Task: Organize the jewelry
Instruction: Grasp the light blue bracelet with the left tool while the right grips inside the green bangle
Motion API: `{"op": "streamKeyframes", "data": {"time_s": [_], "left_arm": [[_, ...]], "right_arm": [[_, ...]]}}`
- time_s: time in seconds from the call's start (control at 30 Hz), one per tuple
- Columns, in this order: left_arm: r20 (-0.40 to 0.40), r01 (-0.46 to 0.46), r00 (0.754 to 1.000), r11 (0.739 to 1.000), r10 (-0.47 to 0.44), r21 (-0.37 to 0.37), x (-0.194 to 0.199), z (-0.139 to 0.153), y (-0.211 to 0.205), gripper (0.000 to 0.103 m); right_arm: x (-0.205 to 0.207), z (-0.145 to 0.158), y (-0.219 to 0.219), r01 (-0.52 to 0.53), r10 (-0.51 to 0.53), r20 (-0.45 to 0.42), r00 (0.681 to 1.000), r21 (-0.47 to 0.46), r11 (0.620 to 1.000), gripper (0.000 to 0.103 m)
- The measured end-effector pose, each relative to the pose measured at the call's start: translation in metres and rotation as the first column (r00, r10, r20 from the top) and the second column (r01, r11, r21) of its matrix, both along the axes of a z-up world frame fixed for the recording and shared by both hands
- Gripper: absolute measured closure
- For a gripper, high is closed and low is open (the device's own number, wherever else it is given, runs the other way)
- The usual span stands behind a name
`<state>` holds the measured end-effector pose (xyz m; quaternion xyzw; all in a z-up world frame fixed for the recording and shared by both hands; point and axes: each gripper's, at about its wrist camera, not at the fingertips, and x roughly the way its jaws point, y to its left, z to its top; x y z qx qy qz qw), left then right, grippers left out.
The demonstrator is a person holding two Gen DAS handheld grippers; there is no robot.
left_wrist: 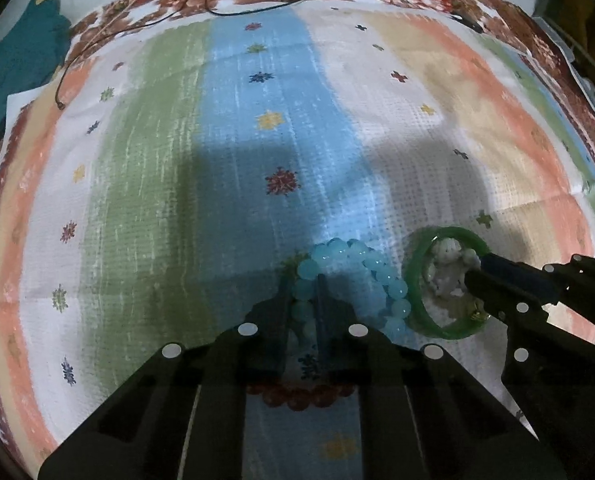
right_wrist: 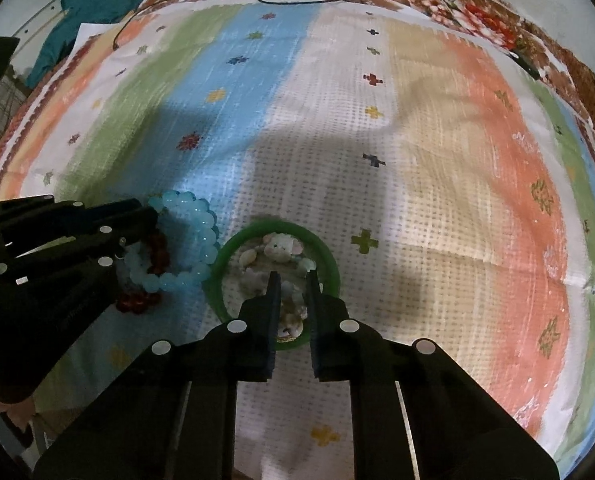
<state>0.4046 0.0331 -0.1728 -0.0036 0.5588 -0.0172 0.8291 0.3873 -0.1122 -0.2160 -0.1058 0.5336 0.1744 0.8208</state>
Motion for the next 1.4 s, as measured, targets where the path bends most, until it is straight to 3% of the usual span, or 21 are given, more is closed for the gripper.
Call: {"op": "streamKeyframes", "data": {"time_s": [0.37,1.4], "left_arm": [[0.027,-0.01,1.0,1.0,0.01,0.017,-0.008,0.009,-0.001,0.092],[0.093,-0.03,0.995,1.0,0.029,0.007,-0.031,0.073,-0.012,0.092]], "right_arm": [[-0.004,0.014,0.0,-0.008,0.008,0.036,0.999,0.005,1.0,0.095],[-0.039,0.056,-0.022,-0.01,0.007,0.118,0.993,0.031,0.999,0.096]]}}
